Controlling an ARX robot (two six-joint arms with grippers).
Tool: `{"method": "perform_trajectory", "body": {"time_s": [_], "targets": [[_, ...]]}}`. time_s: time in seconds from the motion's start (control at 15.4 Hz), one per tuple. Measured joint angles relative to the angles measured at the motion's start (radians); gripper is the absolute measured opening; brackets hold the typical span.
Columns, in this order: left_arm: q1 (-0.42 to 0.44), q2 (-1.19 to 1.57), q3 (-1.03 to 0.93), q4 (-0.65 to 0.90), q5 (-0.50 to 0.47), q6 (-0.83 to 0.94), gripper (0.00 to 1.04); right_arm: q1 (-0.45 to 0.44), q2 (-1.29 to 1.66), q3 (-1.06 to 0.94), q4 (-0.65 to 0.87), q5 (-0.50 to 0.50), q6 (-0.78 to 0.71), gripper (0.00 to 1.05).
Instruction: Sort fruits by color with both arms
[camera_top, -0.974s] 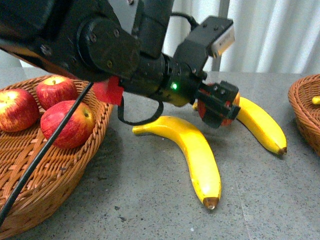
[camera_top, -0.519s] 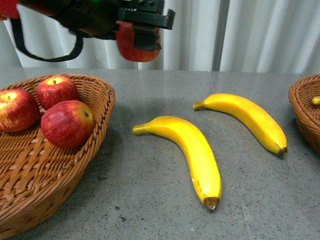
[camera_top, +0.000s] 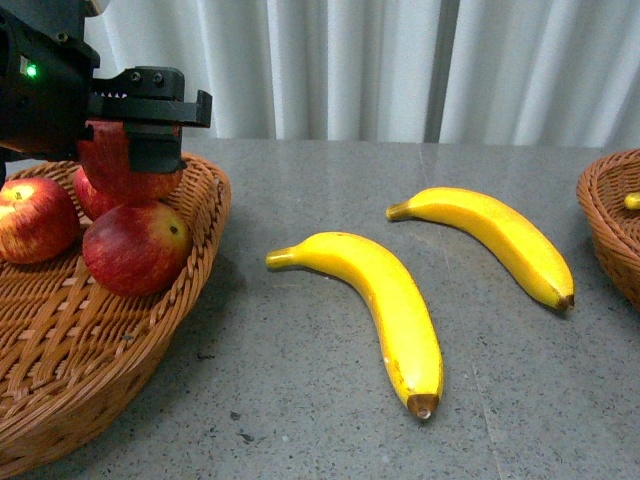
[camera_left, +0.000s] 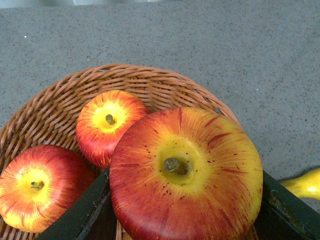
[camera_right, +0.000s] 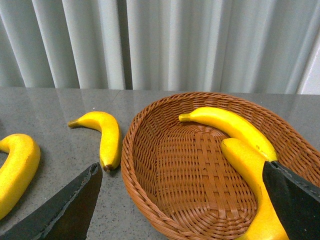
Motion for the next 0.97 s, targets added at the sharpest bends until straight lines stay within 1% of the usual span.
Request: {"method": "perform_trajectory", "body": {"time_s": [0.19, 0.26, 0.39, 0.45, 0.52, 0.71, 0.78, 0.91, 0.97], "targets": [[0.021, -0.002, -0.008, 0.022, -0.016, -0.001, 0.65, 0.0, 0.0, 0.0, 0.0, 0.0, 0.0, 0.98], [0.023, -0.002, -0.01, 0.023, -0.016, -0.002, 0.74, 0.0, 0.0, 0.0, 0.0, 0.0, 0.0, 0.98], [0.019, -0.005, -0.011, 0.035, -0.016, 0.0, 0.96, 0.0, 0.0, 0.0, 0.0, 0.0, 0.0, 0.98], [0.008, -0.011, -0.012, 0.04, -0.015, 0.003, 0.99, 0.0, 0.0, 0.0, 0.0, 0.0, 0.0, 0.98], [-0.003, -0.023, -0.013, 0.048, -0.014, 0.003, 0.98, 0.0, 0.0, 0.0, 0.0, 0.0, 0.0, 0.98], [-0.037, -0.096, -0.041, 0.136, -0.014, 0.011, 0.98, 0.0, 0.0, 0.0, 0.0, 0.0, 0.0, 0.98], [-0.052, -0.146, -0.063, 0.177, 0.0, 0.011, 0.98, 0.0, 0.0, 0.0, 0.0, 0.0, 0.0, 0.98], [-0.085, -0.27, -0.127, 0.269, -0.001, 0.05, 0.98, 0.0, 0.0, 0.0, 0.0, 0.0, 0.0, 0.98], [-0.094, -0.33, -0.156, 0.286, -0.008, 0.059, 0.98, 0.0, 0.0, 0.0, 0.0, 0.0, 0.0, 0.98]]}}
